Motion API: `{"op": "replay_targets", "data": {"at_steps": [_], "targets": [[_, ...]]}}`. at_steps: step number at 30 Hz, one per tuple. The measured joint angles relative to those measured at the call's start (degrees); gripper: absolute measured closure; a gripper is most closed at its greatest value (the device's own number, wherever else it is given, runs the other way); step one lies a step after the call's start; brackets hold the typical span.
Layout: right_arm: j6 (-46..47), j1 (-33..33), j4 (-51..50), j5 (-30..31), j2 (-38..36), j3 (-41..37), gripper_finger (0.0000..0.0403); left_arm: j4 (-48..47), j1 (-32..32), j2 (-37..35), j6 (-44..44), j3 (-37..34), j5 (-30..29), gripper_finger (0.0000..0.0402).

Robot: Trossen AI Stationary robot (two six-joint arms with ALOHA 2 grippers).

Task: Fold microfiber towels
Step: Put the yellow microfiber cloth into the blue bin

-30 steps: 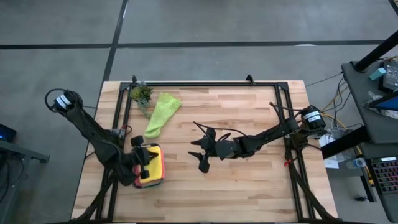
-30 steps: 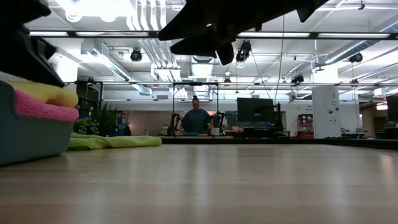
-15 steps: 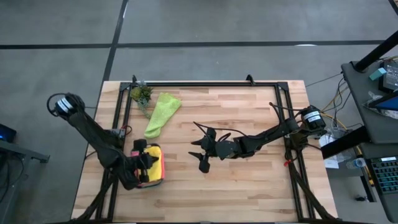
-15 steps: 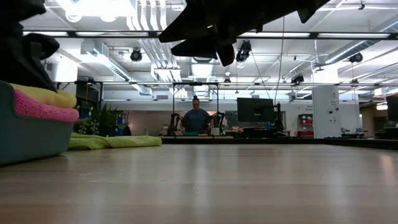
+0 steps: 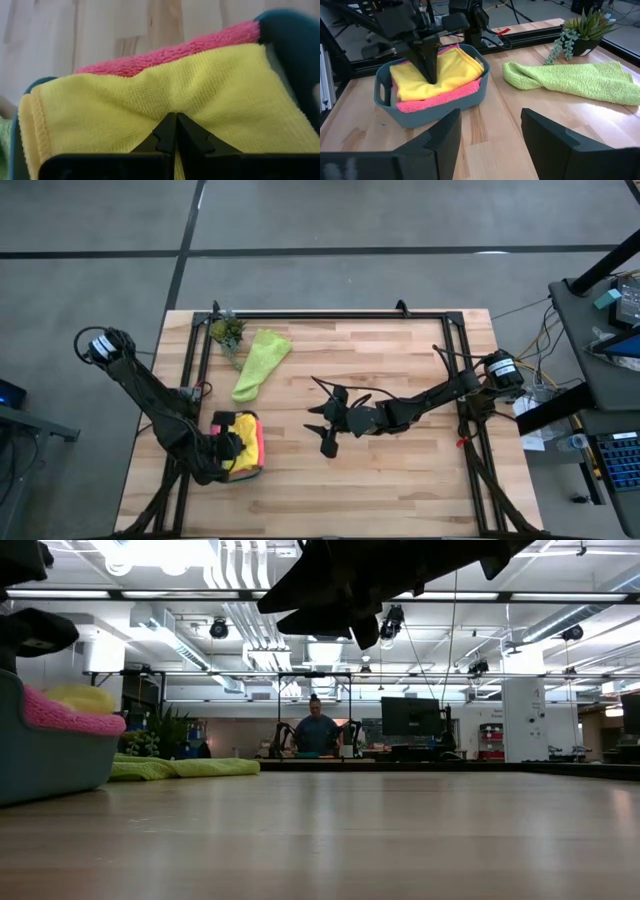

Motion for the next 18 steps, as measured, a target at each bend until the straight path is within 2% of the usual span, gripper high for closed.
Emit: {"op": "replay_targets", "data": {"at_steps": [5,13,18], "targets": [[-0.1,0.0,0.0,0.0,0.0,-0.1,0.0207,-1.0,0.0,1.3,1.2,0.7,0.7,0.0402],[0.0,0.0,0.0,0.0,0.0,-0.3,0.0207,-7.8,0.0,0.3,1.9,7.6,2.3,0.0402],[0.0,0.0,0.0,0.0,0.0,-0.3,0.0207,-5.1,-0.1,1.5,2.0,7.8,8.2,0.0402]]}}
